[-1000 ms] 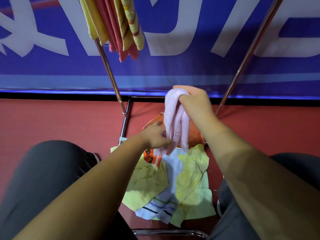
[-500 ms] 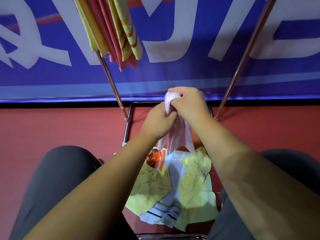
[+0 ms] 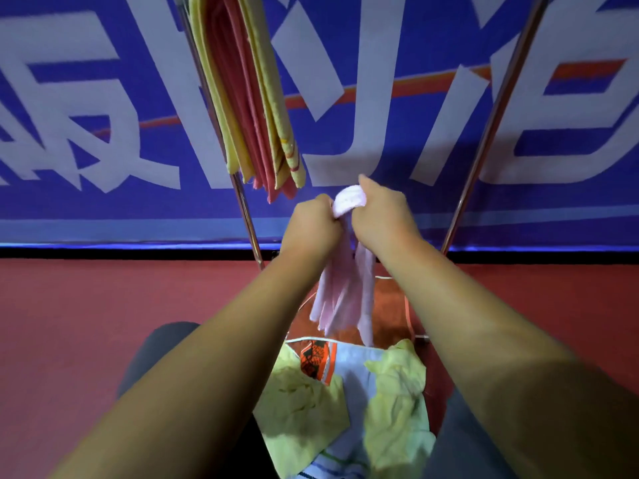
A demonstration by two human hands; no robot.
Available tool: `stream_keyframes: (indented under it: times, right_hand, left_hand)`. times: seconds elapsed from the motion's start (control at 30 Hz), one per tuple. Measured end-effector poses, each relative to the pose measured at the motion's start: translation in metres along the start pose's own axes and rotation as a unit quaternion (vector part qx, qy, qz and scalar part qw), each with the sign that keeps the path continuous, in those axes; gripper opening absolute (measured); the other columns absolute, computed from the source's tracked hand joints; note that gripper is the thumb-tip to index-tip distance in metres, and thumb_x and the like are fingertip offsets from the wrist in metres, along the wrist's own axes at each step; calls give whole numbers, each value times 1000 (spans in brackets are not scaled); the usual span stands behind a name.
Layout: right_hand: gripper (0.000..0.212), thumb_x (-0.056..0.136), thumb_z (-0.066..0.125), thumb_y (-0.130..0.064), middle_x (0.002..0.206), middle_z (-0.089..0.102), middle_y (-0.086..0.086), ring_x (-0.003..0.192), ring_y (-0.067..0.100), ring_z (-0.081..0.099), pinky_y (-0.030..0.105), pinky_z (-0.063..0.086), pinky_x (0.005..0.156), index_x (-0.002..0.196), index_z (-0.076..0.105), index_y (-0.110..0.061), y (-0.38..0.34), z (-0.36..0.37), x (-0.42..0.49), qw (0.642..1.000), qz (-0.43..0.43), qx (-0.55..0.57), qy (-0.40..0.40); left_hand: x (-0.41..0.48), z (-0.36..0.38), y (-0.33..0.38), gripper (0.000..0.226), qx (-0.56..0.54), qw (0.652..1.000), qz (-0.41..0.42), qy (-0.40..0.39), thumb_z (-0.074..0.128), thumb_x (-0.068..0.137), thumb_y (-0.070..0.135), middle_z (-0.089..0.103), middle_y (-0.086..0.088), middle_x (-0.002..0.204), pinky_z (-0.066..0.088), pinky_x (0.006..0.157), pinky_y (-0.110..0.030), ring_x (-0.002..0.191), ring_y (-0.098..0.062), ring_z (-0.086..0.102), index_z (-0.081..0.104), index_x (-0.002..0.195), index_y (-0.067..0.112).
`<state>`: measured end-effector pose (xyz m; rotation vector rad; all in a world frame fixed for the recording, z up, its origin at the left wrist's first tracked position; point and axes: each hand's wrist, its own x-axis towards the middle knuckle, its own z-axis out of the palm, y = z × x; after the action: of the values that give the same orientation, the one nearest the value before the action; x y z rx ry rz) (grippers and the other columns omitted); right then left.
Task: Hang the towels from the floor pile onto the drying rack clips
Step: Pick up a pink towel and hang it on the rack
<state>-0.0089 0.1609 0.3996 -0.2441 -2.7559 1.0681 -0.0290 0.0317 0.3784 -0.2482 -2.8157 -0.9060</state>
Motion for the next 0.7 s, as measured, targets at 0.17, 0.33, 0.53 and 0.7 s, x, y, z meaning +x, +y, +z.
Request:
stream_keyframes:
  times: [0.17,0.33,0.53,0.7]
  right_hand:
    - [27,97,53,-13,122,67,22,107,45,65,38,48,75,121,61,-3,-35,-39,5,996,-9,-61,62]
    - [13,94,53,-12,92,67,14,78,36,62,35,49,63,91,65,-10,-76,-77,17,986,-40,-123,106]
    - [12,97,54,-14,87,59,11,79,36,57,36,46,65,92,64,-12,-126,-117,44,969,-91,-180,141]
    - [16,99,54,-17,86,56,8,82,36,57,37,46,68,103,68,-13,-161,-136,72,961,-111,-191,167]
  left_hand:
    - [16,-58,32,12,14,999,22,28,50,89,10,62,-6,78,40,63,-34,77,-32,58,61,84,10]
    - [32,-110,66,16,15,998,19,52,48,90,4,62,-9,80,44,58,-35,73,-30,58,63,89,5]
    - [59,-160,95,14,22,997,19,74,49,95,2,62,-18,86,42,64,-36,78,-35,57,59,85,2]
    - [86,-195,108,15,-9,995,7,97,49,96,-1,61,-17,86,45,65,-37,90,-40,66,65,95,-2]
